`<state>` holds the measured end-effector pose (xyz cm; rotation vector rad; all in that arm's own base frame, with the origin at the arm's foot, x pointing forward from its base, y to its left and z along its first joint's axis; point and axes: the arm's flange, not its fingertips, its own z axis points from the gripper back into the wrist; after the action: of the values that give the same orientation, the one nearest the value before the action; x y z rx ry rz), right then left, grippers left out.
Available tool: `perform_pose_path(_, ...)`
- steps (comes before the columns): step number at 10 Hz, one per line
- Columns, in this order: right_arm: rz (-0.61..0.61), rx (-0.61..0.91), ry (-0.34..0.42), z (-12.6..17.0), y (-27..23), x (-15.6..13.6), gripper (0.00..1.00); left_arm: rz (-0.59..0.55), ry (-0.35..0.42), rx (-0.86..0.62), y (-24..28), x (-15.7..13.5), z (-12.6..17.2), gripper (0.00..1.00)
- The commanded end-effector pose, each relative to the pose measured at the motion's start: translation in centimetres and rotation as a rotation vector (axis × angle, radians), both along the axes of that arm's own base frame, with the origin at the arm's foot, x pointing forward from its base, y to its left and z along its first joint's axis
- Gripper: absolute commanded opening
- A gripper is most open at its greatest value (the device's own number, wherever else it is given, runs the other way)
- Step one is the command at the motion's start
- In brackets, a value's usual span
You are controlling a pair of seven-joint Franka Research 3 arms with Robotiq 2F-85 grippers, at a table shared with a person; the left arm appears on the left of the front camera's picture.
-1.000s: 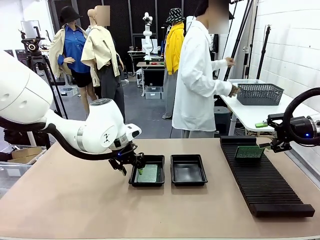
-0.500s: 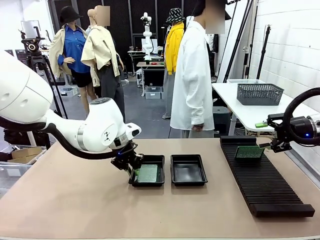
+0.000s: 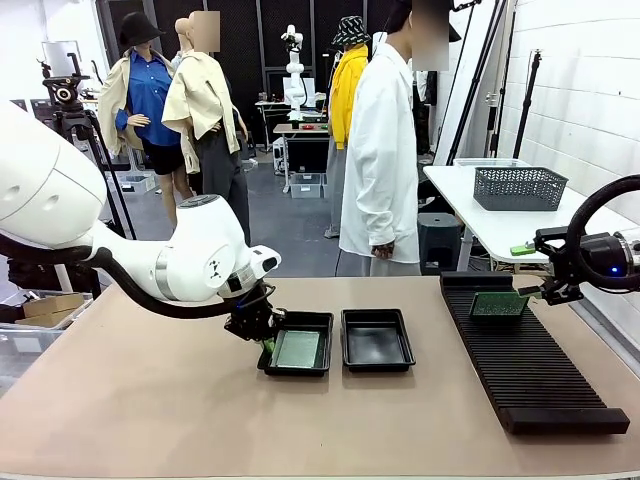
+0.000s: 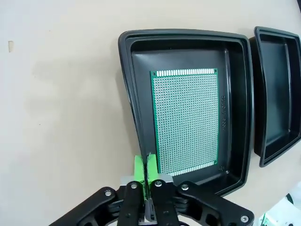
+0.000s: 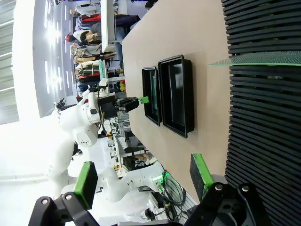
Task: Inspect and transfer BCBs to ESD trays.
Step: Pick up the ESD tray and place it on the left side of the table.
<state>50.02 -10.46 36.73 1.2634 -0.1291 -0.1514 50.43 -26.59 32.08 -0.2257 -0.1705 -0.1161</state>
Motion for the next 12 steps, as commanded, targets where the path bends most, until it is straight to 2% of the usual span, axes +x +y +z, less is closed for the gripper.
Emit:
perform_pose_path(1,-0.013,-0.008,0.003,0.0,0.1,-0.3,1.0,-0.004,-0.016,0.007,0.0,0.0,0.0,0.0)
perform_pose_path(9,-0.013,-0.008,0.003,0.0,0.1,-0.3,1.0,-0.002,-0.002,0.001,0.0,0.0,0.0,0.0)
perform_pose_path(12,-0.013,-0.008,0.003,0.0,0.1,-0.3,1.0,-0.016,0.002,-0.03,4.0,-0.4,1.5,0.0)
